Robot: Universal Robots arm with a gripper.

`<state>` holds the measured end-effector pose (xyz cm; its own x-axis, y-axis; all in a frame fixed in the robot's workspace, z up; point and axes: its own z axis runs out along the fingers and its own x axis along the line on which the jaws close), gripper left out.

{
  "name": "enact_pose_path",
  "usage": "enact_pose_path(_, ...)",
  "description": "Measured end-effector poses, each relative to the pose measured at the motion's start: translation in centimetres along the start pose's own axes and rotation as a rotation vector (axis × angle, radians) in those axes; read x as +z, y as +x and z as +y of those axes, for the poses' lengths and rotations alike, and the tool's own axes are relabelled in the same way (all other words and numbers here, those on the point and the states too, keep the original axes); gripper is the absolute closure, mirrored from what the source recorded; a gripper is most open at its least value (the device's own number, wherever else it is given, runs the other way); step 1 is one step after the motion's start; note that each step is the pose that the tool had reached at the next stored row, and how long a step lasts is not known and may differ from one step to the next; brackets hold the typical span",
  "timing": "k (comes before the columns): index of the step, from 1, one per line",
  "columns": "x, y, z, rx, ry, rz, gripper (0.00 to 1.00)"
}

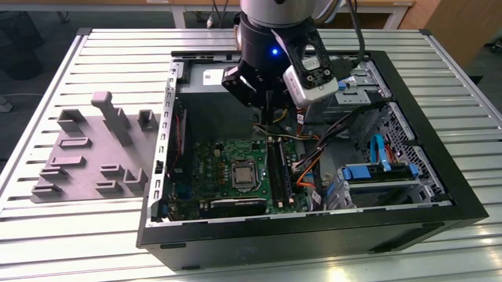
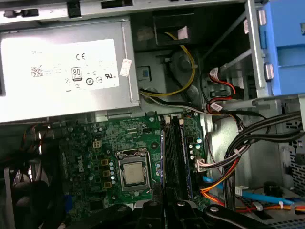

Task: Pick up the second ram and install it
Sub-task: 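Insert the second ram into the second slot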

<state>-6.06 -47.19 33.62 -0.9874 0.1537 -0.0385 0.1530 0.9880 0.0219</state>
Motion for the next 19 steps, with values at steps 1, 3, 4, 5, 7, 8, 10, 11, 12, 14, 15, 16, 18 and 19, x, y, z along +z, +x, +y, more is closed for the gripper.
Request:
enact_pose_path(1, 0.0, 0.0, 0.0, -0.003, 0.0, 0.0, 0.86)
enact_pose_path(3, 0.01, 0.01, 0.0, -0.039, -0.0013, 0.0008, 0.86)
enact_pose_path(4, 0.03, 0.01, 0.0, -0.057, -0.0021, 0.0012, 0.86)
enact_pose_path(5, 0.03, 0.0, 0.0, -0.075, -0.0027, 0.0016, 0.86)
enact_pose_path(7, 0.03, 0.0, 0.0, -0.132, -0.005, 0.0028, 0.86)
enact_pose_path(8, 0.03, 0.0, 0.0, -0.132, -0.005, 0.0028, 0.86)
enact_pose_path(10, 0.03, 0.0, 0.0, -0.141, -0.0053, 0.003, 0.86)
enact_pose_path(11, 0.03, 0.0, 0.0, -0.141, -0.0053, 0.003, 0.86)
enact_pose_path(12, 0.03, 0.0, 0.0, -0.141, -0.0053, 0.003, 0.86)
enact_pose_path(14, 0.03, 0.0, 0.0, -0.142, -0.0053, 0.003, 0.86)
enact_pose_path(15, 0.03, 0.0, 0.0, -0.142, -0.0054, 0.0031, 0.86)
enact_pose_path(16, 0.03, 0.0, 0.0, -0.142, -0.0053, 0.0031, 0.86)
enact_pose_path(18, 0.03, 0.0, 0.0, -0.143, -0.0054, 0.0031, 0.86)
enact_pose_path(19, 0.03, 0.0, 0.0, -0.143, -0.0053, 0.0031, 0.86)
